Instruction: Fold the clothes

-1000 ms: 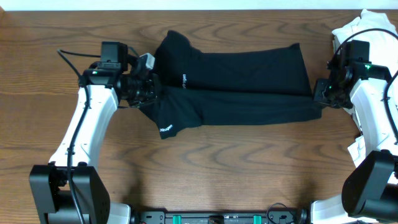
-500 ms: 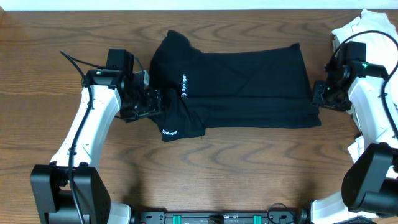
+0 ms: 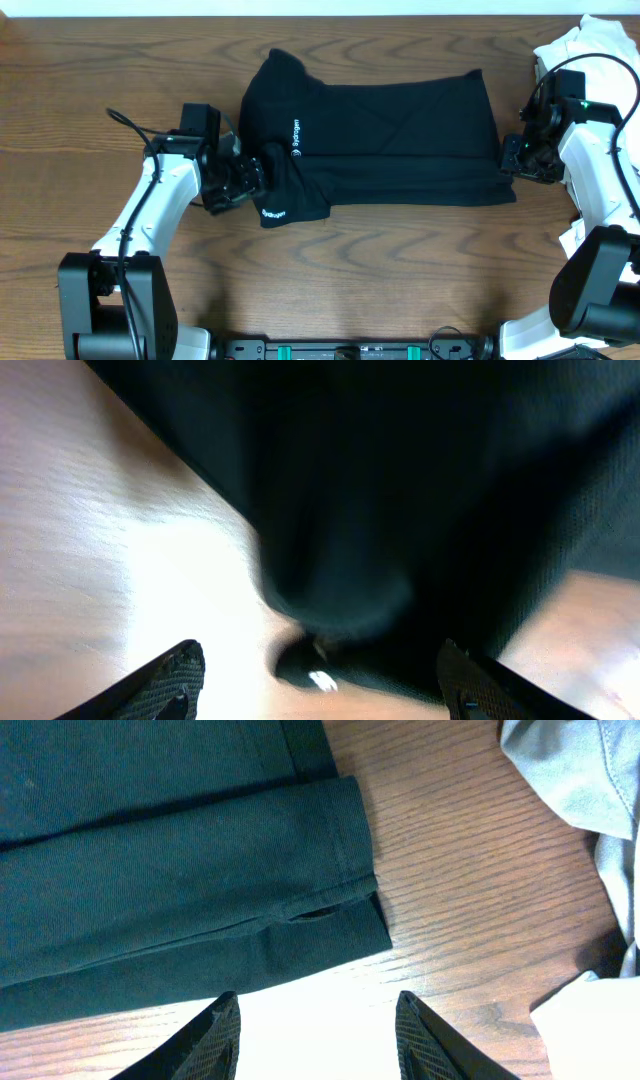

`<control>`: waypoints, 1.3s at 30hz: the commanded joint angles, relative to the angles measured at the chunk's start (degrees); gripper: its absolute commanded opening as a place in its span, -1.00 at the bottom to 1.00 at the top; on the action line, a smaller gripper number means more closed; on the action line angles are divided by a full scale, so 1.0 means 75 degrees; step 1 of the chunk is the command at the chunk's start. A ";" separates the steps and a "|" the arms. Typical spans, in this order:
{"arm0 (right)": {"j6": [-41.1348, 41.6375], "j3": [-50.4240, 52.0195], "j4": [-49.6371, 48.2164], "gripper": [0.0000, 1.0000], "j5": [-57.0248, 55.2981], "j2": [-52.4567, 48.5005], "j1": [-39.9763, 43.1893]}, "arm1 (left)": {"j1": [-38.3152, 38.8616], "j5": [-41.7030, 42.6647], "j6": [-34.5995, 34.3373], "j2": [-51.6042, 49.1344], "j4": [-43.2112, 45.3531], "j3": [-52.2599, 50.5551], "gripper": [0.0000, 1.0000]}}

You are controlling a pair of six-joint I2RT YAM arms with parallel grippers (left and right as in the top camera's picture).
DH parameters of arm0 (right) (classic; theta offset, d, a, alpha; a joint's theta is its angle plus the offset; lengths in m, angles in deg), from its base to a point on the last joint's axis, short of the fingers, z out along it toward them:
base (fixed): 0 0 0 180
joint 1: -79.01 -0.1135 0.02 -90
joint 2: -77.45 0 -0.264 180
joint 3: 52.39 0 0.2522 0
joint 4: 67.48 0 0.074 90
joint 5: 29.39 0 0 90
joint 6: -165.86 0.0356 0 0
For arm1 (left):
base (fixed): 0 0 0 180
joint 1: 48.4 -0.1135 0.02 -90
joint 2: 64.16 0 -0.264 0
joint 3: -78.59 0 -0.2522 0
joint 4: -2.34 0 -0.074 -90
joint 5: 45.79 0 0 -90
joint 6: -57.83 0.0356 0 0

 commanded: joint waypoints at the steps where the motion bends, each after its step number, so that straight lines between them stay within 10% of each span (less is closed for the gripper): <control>1: -0.0105 -0.0015 0.0003 -0.03 -0.0006 -0.0082 -0.0047 | 0.0000 0.1652 0.0364 -0.0050 -0.0396 -0.0035 0.53; 20: -0.0102 -0.0015 0.0064 -0.03 -0.0003 -0.0082 -0.0047 | 0.1431 -0.1067 0.1055 -0.0128 0.0641 -0.0035 0.46; 22: -0.0102 -0.0015 0.0064 -0.03 -0.0003 -0.0082 -0.0047 | 0.1515 -0.1064 0.1058 -0.0175 0.0688 -0.0035 0.06; 24: -0.0105 -0.0015 0.0067 -0.03 -0.0003 -0.0082 -0.0047 | 0.1542 -0.1055 0.1052 -0.0175 0.0592 -0.0032 -0.82; 39: -0.0102 -0.0012 0.0280 0.06 0.0280 -0.0082 -0.0050 | 0.0644 -0.0128 0.1649 0.2532 -0.2072 0.1099 -0.88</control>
